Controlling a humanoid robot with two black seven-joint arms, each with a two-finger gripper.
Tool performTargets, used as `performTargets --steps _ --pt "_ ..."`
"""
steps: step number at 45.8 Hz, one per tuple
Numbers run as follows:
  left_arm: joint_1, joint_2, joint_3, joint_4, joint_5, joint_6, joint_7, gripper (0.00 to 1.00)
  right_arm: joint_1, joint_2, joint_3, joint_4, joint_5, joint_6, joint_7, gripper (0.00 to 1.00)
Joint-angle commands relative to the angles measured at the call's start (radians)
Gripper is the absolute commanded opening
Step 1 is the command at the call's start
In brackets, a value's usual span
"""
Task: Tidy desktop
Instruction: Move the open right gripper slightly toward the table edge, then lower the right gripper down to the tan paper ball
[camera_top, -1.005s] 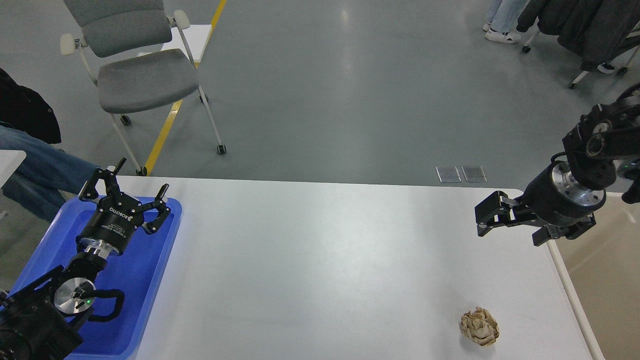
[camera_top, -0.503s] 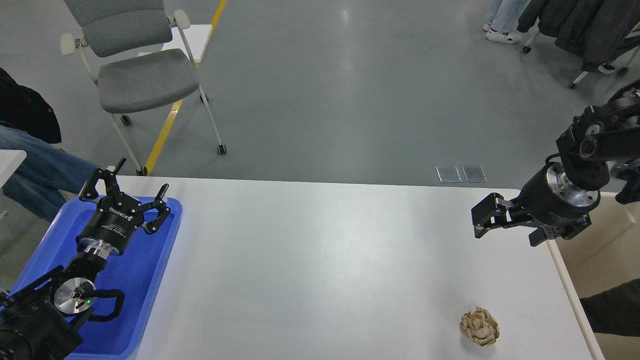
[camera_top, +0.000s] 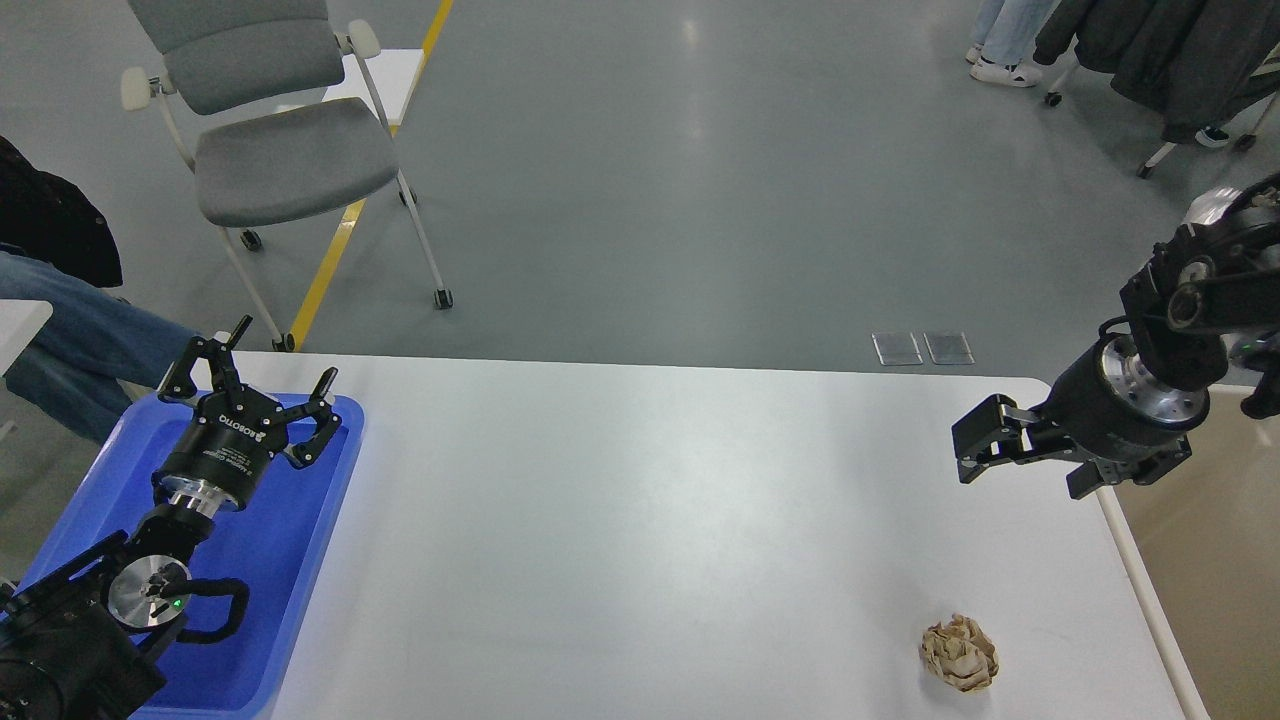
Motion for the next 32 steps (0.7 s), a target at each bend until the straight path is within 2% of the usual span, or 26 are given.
performTargets --steps 1,21,32 --pt "0.000 0.000 0.000 -0.001 0.000 0.000 0.000 0.99 -0.008 -0.061 0.010 -0.001 -0.038 -0.010 0.004 1.00" --pt "0.000 0.000 0.000 -0.001 -0.001 0.000 0.000 0.99 -0.019 -0.168 -0.005 0.008 -0.070 -0.019 0.001 1.00" --pt "0.000 0.000 0.000 -0.001 0.000 0.000 0.000 0.99 -0.110 -0.271 0.001 0.039 -0.373 -0.165 0.001 1.00"
